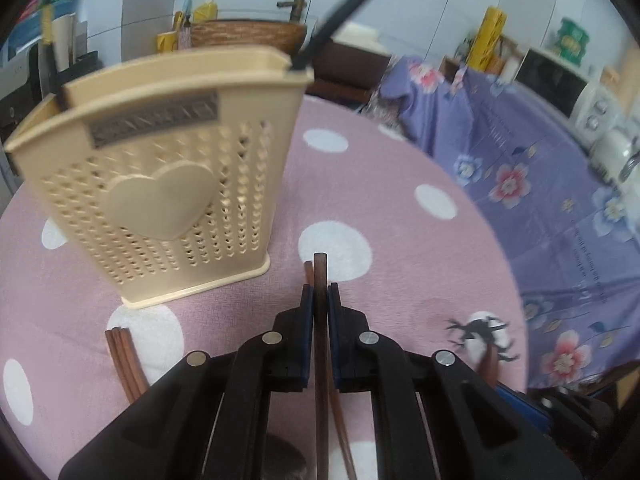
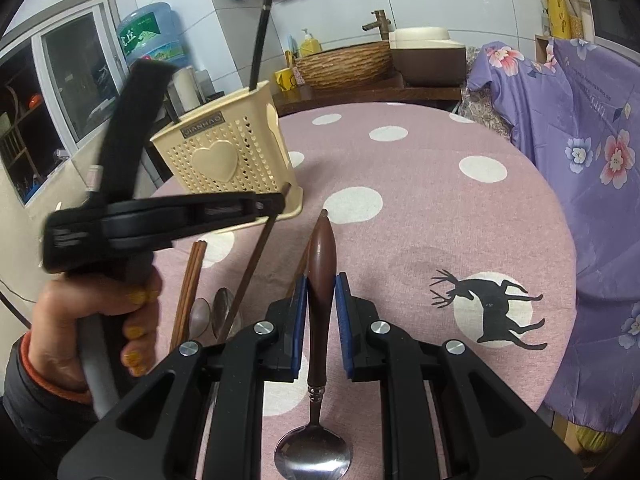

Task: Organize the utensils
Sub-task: 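Lift the wooden chopstick with the left tool toward the basket while the right tool carries the spoon there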

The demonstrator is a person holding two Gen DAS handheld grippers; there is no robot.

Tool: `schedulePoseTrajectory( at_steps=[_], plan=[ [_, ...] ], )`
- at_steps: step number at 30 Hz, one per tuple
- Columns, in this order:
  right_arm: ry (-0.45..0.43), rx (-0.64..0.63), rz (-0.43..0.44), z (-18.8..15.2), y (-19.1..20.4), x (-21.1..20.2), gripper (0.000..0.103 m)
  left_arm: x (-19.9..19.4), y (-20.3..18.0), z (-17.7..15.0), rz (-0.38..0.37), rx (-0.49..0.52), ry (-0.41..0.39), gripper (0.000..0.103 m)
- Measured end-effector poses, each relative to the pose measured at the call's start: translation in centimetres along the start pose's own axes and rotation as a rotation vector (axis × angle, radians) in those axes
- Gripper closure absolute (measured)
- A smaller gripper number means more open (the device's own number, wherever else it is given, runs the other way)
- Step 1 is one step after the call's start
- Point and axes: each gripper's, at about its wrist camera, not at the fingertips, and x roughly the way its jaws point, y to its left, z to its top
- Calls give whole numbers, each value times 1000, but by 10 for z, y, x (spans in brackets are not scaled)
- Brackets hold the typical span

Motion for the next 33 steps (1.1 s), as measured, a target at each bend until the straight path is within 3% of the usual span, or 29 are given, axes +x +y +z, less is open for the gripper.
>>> schedulePoseTrajectory(
  at_steps=[5,10,22,33],
  plan=[
    [-35,-17,44,2,4,-15,88,-56,11,-8,-79,-40,-111,95],
    [-58,-46,89,3,13,-26,88,-101,20,-21,-111,-49,-207,95],
    [-97,-96,131,10,35,-44,88,-156,36,-25,-133,-60,-341,95],
    [-126,-125,143,34,48,-53,89,-174,41,-10,-140,-40,-382,95]
  ],
)
